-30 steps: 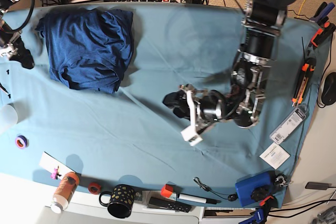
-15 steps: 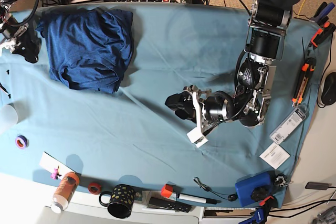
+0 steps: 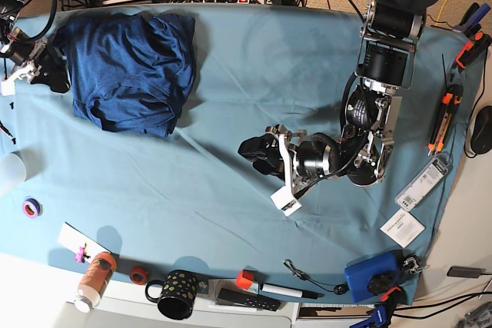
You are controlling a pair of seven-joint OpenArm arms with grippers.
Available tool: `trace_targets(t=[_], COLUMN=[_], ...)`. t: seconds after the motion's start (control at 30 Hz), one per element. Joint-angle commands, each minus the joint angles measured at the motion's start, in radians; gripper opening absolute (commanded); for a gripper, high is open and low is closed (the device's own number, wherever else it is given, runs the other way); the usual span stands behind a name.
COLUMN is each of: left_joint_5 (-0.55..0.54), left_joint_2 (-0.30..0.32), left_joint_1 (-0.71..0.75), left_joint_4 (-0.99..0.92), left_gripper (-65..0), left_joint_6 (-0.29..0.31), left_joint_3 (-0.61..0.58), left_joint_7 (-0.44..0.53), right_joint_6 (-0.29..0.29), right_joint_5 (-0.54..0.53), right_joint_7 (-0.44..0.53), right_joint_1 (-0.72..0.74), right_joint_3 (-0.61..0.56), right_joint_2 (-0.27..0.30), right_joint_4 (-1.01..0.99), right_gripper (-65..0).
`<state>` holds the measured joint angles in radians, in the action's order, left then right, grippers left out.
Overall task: Layout the t-shirt on the table in an organized manner, then fold the t-shirt properly
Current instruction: 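Drag the shirt with the right gripper away from the left gripper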
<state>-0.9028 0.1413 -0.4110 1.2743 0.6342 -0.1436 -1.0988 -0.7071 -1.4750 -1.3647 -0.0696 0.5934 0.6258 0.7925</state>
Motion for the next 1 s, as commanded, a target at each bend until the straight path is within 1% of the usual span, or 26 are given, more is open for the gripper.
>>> trace_targets(t=[0.0, 0.27, 0.47, 0.57, 0.73, 0.97], left_joint_5=[-0.026, -0.026, -0.025, -0.024, -0.024, -0.006], left_joint_2=[-0.003, -0.003, -0.008, -0.008, -0.008, -0.008], left_joint_1=[-0.029, -0.029, -0.029, -0.029, -0.029, -0.029], left_joint_4=[0.016, 0.016, 0.016, 0.016, 0.016, 0.016], left_gripper=[-33.0, -33.0, -33.0, -33.0, -33.0, -33.0], left_joint_6=[0.007, 0.007, 0.007, 0.007, 0.007, 0.007], left_joint_3=[0.003, 0.003, 0.003, 0.003, 0.003, 0.003], left_joint_7=[0.026, 0.040, 0.050, 0.051, 0.051, 0.051], right_joint_6=[0.009, 0.009, 0.009, 0.009, 0.009, 0.009], right_joint_5=[-0.009, -0.009, -0.009, -0.009, -0.009, -0.009], right_joint_7=[-0.032, -0.032, -0.032, -0.032, -0.032, -0.032], right_joint_1=[0.003, 0.003, 0.003, 0.003, 0.003, 0.003], right_joint_3=[-0.009, -0.009, -0.009, -0.009, -0.009, -0.009], right_joint_2=[-0.003, -0.009, -0.069, -0.089, -0.089, -0.089], right_joint_4=[0.014, 0.053, 0.053, 0.053, 0.074, 0.216], right_gripper=[-35.4, -35.4, -35.4, -35.4, -35.5, -35.5])
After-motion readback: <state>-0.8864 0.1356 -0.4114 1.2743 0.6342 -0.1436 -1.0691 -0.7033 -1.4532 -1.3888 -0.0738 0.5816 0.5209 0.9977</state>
